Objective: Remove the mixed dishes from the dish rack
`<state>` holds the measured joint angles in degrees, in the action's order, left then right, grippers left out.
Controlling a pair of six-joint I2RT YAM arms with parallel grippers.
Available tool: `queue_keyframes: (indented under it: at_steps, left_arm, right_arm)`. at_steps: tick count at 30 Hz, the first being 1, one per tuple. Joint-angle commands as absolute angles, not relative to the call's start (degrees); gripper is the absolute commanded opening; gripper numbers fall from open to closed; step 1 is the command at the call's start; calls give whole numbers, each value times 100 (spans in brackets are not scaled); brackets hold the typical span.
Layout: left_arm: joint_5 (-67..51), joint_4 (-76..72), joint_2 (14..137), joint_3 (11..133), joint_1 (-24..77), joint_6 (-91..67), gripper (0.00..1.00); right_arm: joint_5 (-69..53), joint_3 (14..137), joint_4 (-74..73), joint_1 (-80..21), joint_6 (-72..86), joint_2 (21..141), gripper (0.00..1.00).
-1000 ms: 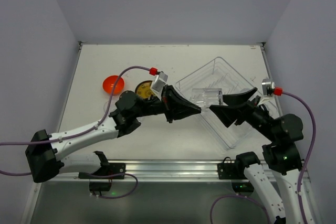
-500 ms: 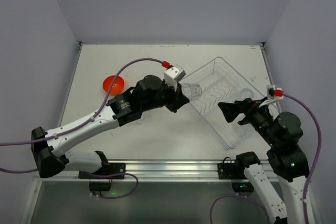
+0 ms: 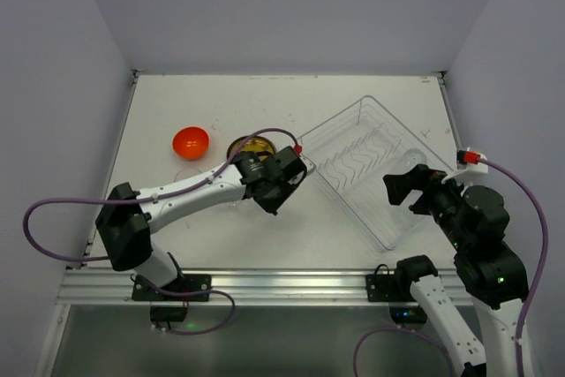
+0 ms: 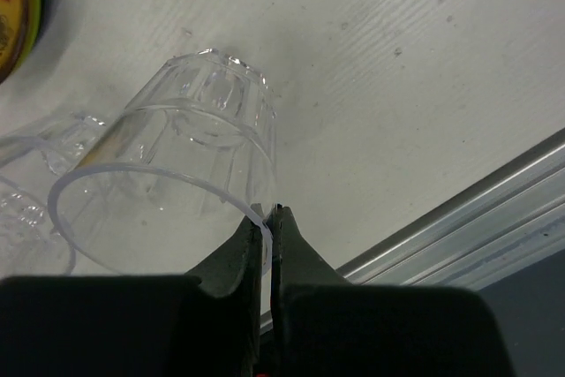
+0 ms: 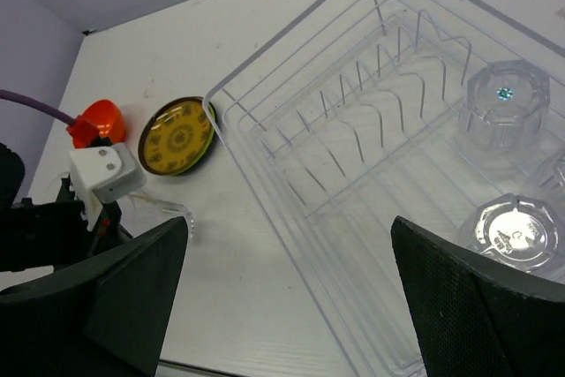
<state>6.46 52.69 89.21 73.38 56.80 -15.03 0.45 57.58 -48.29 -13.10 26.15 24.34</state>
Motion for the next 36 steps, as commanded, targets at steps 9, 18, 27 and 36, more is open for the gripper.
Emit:
queue_keyframes:
  at_steps: [9, 18, 27, 36]
  left_arm:
    - [676, 6090, 10897, 8858, 5616, -888, 0]
    - [676, 6293, 11250, 9211, 5379, -826, 12]
    - [879, 6066, 10671, 9519, 5361, -949, 73]
    - [939, 5344, 9125, 9264, 5344, -1239, 100]
  right_arm:
    - [35, 5626, -4729, -1301, 2268, 2444, 99]
    - [-114, 5519, -4676, -1301, 2241, 2417, 99]
    - [184, 5213, -4597, -1301, 2548, 2944, 99]
    - [2108, 5071, -4351, -1292, 3761, 4146, 99]
